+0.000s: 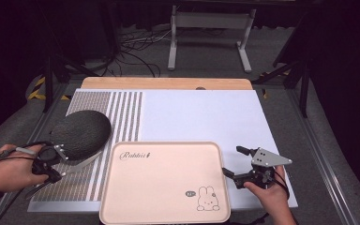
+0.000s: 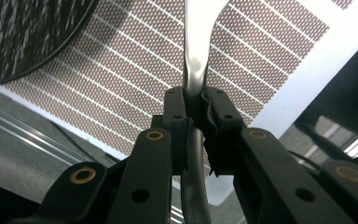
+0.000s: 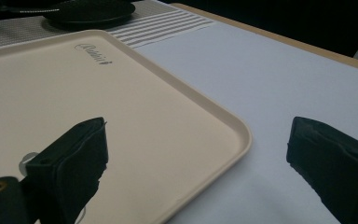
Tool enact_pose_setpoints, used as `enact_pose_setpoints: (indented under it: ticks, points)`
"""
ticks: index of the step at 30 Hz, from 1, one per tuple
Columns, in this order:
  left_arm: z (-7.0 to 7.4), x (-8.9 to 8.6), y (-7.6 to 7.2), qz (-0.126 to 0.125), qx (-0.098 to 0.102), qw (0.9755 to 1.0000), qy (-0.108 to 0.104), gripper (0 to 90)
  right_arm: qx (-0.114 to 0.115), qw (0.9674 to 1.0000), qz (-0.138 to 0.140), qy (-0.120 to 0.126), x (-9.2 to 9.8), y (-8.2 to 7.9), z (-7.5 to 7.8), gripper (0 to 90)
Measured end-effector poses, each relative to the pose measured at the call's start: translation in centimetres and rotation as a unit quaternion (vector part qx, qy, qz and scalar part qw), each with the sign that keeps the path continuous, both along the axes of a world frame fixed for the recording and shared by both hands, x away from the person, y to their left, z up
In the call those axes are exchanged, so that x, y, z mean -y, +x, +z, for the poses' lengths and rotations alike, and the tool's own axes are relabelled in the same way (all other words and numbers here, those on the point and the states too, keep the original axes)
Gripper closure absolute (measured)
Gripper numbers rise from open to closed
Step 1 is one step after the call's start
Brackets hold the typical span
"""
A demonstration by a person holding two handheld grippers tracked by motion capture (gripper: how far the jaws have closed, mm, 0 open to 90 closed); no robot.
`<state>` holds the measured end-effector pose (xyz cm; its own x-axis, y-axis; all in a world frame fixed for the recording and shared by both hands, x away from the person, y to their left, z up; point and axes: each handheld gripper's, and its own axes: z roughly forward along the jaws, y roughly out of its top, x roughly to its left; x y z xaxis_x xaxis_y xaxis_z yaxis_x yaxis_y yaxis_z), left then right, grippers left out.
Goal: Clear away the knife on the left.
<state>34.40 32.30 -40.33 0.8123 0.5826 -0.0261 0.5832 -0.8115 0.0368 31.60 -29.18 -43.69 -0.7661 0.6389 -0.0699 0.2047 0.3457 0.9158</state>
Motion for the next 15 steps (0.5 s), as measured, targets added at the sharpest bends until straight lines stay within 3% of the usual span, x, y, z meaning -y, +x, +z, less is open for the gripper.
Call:
enact_pose_setpoints:
  ticks: [3, 4, 6, 8, 12, 13, 15]
  points:
    - [0.4, 0.1, 0.2, 0.022, -0.003, 0.9998, -0.005, 80.2, 0.0, 1.0, -0.001, 0.002, 0.0, 0.0, 0.0, 5.8]
    - [0.5, 0.1, 0.3, 0.051, -0.008, 0.9986, -0.013, 80.2, 0.0, 1.0, -0.002, 0.001, 0.1, 0.0, 0.0, 5.7]
    - [0.6, 0.5, 0.3, 0.066, -0.027, 0.9968, -0.036, 80.2, 0.0, 1.0, -0.003, 0.002, 0.1, 0.0, 0.0, 5.7]
    - [0.7, 0.8, 0.3, 0.077, -0.032, 0.9955, -0.045, 80.2, 0.001, 1.0, -0.004, 0.003, 0.1, 0.0, 0.0, 5.7]
    - [1.1, 1.3, 0.3, 0.111, -0.004, 0.993, -0.039, 80.2, -0.001, 1.0, -0.005, 0.002, 0.2, 0.0, 0.0, 5.7]
    - [1.4, 1.4, 0.2, 0.133, 0.0, 0.9902, -0.041, 80.2, 0.0, 1.0, -0.004, 0.002, 0.2, 0.0, 0.0, 5.7]
    - [1.8, 1.7, 0.1, 0.145, 0.013, 0.9883, -0.044, 80.2, -0.001, 1.0, -0.005, 0.002, 0.2, 0.0, 0.0, 5.7]
